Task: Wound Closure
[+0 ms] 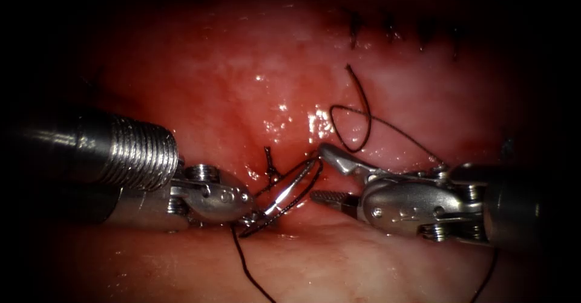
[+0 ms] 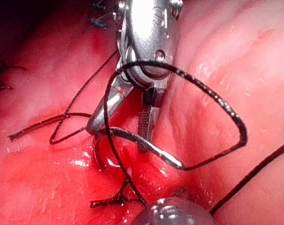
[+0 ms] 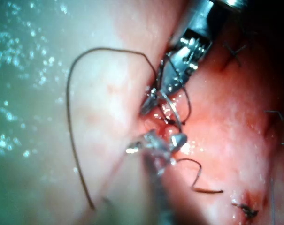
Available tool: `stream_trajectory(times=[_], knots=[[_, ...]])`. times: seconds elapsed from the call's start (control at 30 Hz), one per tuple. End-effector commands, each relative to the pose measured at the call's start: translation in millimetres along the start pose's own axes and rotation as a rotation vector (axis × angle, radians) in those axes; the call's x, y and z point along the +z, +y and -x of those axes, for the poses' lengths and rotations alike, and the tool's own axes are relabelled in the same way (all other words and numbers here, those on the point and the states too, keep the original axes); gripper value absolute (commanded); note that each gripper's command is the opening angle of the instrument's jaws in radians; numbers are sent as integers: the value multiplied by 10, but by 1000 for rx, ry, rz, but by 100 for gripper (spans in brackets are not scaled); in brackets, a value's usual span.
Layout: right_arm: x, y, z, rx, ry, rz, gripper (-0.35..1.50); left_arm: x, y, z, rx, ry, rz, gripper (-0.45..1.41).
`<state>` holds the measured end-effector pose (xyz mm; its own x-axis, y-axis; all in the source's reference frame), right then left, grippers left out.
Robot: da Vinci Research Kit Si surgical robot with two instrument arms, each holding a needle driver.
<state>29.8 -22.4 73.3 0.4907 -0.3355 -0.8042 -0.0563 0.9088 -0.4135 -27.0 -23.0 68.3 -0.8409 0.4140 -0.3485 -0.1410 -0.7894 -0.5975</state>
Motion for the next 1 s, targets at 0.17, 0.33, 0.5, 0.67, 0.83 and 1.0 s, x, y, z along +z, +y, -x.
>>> stream_trajectory(times=[0.17,0.33,0.5,0.67,0.83,1.0], knots=[[20,-2,-4,-8,29,40,105,8,0,-3,2,0,3,-20],[18,-3,-13,-58,42,53,73,8,-1,-4,3,0,4,-20],[18,-4,-12,-130,52,56,-35,9,0,-5,4,0,4,-20],[13,-1,-1,-224,84,20,-35,8,1,-6,5,0,6,-20],[14,4,24,-256,191,-21,-35,7,5,-10,4,1,8,-20],[12,17,26,-219,206,-22,-8,7,5,-10,6,0,13,-20]])
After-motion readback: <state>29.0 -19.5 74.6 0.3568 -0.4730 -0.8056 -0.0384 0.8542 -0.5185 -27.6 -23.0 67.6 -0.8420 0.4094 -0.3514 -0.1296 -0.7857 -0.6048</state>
